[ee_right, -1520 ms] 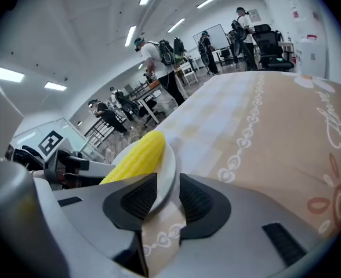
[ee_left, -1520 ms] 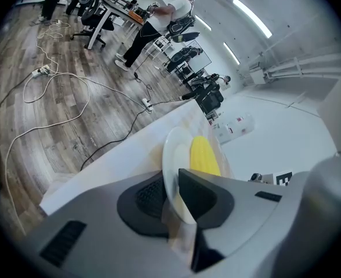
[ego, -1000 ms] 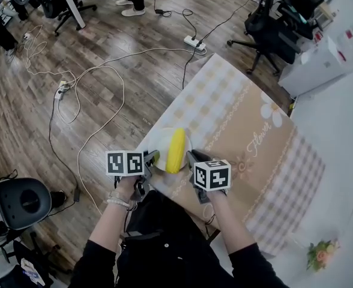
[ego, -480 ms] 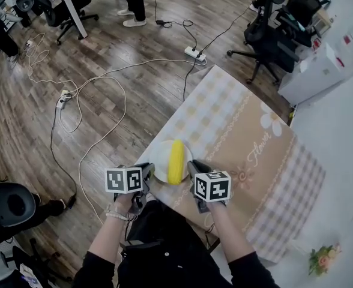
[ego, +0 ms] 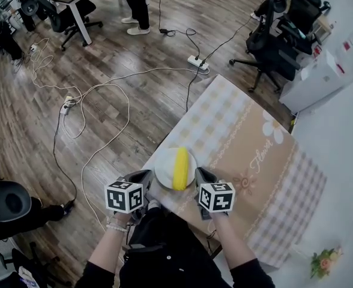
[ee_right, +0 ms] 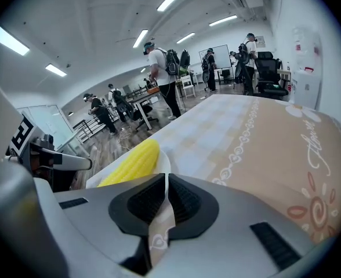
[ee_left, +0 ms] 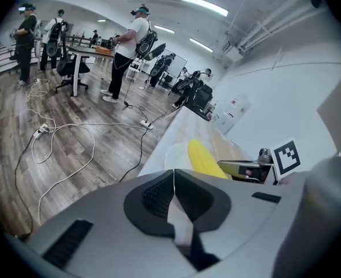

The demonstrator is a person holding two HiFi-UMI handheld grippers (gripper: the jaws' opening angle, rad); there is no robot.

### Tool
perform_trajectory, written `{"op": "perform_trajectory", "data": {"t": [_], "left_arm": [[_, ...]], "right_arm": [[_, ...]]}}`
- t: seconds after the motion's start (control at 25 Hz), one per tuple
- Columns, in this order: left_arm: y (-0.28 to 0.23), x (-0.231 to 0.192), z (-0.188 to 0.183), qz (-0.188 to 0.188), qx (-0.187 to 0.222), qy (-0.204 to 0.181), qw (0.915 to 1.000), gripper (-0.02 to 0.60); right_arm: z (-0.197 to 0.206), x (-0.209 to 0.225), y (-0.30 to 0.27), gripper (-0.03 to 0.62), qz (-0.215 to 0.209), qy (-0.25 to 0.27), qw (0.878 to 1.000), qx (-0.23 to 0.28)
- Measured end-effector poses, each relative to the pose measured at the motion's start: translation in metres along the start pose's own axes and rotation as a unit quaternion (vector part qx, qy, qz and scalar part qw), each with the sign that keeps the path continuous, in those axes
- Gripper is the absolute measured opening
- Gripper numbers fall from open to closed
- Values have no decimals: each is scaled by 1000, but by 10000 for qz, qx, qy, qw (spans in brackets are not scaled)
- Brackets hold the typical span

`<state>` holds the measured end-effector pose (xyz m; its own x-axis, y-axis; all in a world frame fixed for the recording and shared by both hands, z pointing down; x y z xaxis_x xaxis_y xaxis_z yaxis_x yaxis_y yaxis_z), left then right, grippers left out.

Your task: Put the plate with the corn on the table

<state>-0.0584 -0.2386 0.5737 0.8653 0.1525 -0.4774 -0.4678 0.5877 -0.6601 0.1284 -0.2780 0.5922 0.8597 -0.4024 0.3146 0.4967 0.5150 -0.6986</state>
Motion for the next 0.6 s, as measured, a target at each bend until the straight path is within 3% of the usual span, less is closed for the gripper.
{"op": "perform_trajectory", "data": {"t": [0.28,0.6], "left_arm": [[26,26,-26,122,452,-773,9959,14],[53,52,-38,232,807,-1528,9847,14]], "right_arm": [[-12,-12,20,48,63,215,9994,273],[-28,-36,54,46,8,620,9959,664]]}}
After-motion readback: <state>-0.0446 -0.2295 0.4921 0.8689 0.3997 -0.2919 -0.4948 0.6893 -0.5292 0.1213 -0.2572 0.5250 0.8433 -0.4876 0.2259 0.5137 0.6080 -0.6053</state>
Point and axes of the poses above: the fingertips, and each gripper's own axes: y backward along the fingers, x to its right, z out of its underside, the point moved 2 cm from there along y, backward along the fingers, and after that the axes turned 2 degrees about -z, right-handed, at the moved point
